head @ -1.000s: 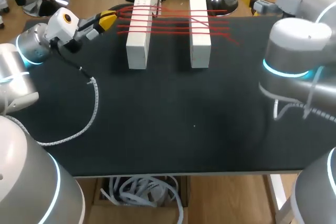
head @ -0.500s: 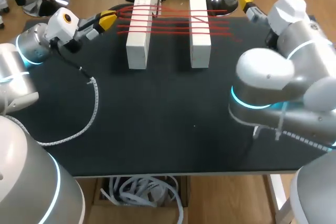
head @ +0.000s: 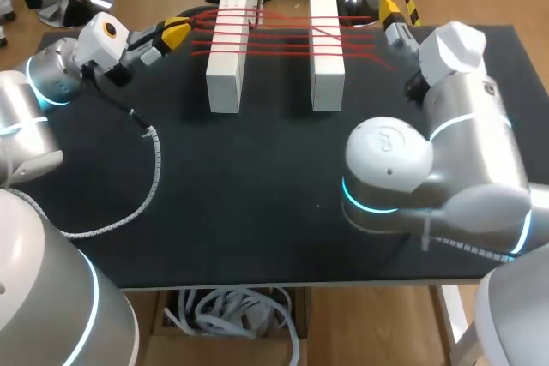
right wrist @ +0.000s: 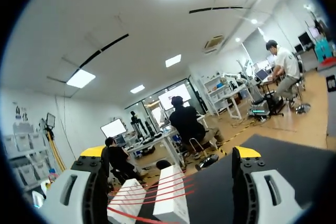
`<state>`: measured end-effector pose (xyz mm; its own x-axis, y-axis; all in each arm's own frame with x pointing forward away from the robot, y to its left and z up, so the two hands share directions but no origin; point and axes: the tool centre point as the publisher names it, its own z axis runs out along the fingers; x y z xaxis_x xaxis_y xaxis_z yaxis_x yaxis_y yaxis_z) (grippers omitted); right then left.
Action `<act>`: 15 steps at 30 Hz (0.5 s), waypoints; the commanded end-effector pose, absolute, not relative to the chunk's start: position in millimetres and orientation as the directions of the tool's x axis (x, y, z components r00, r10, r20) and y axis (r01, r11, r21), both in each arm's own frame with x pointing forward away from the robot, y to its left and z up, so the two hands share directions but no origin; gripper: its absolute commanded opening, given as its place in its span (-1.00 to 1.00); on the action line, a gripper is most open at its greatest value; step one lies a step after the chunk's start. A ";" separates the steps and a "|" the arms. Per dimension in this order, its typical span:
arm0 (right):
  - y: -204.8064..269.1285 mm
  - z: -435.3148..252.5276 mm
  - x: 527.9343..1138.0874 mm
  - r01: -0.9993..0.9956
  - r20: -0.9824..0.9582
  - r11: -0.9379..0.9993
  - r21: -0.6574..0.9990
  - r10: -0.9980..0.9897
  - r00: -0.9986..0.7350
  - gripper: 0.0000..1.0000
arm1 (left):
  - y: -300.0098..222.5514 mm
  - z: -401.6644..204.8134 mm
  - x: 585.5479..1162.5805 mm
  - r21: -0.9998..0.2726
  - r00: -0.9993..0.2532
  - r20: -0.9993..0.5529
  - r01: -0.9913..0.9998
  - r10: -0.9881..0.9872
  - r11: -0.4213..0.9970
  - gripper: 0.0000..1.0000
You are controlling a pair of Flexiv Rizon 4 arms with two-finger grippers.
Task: Grab the tape and strap the tape.
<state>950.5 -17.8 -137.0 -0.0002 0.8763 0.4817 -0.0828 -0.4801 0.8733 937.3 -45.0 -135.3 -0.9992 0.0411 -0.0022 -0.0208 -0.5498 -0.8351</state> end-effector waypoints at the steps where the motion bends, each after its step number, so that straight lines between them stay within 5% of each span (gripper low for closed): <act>1: -4.4 -135.0 933.7 -0.085 0.529 -0.523 0.848 0.840 0.118 1.00 | -45.2 -136.1 936.9 -0.834 -0.999 -0.003 -0.019 0.040 -0.552 -1.00; 15: 23.0 -136.0 890.6 -0.108 0.746 -0.740 0.664 0.646 0.161 1.00 | -45.2 -136.1 936.9 -0.834 -0.999 -0.003 -0.019 0.040 -0.552 -1.00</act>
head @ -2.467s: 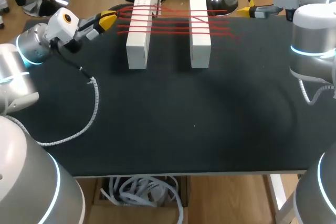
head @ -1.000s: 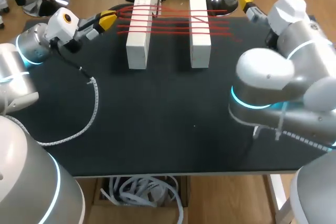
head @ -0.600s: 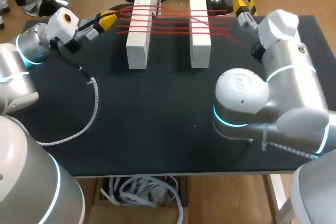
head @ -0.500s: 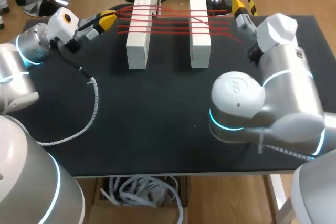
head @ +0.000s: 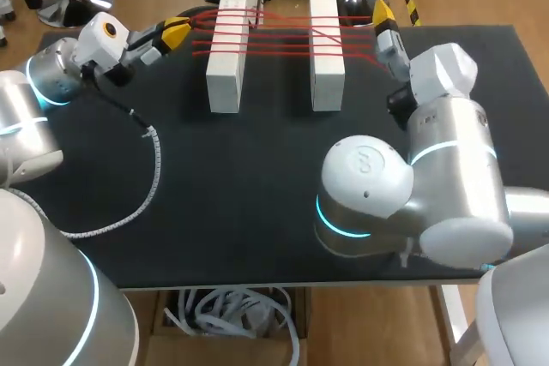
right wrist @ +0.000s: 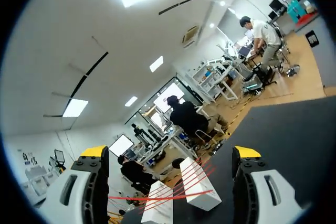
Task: Grab the tape and strap the tape.
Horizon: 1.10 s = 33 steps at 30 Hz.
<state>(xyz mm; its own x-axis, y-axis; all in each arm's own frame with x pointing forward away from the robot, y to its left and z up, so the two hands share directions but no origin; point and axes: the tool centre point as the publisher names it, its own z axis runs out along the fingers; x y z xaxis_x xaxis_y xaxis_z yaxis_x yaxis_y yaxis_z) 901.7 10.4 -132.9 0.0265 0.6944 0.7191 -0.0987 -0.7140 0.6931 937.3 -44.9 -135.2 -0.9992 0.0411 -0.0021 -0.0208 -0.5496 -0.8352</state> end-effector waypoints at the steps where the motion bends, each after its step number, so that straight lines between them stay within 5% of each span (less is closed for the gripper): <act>1: 25.0 -137.2 889.2 -0.105 0.762 -0.757 0.644 0.626 0.166 1.00 | -45.2 -136.1 936.9 -0.834 -0.999 -0.003 -0.019 0.040 -0.552 -1.00; 19: 47.4 -144.1 877.8 -0.014 0.953 -0.955 0.295 0.293 0.082 1.00 | -45.2 -136.1 936.9 -0.834 -0.999 -0.003 -0.019 0.040 -0.552 -1.00; 33: 65.2 -156.5 879.5 0.027 0.975 -0.976 0.217 0.216 -0.055 1.00 | -45.2 -136.1 936.9 -0.834 -0.999 -0.003 -0.019 0.040 -0.552 -1.00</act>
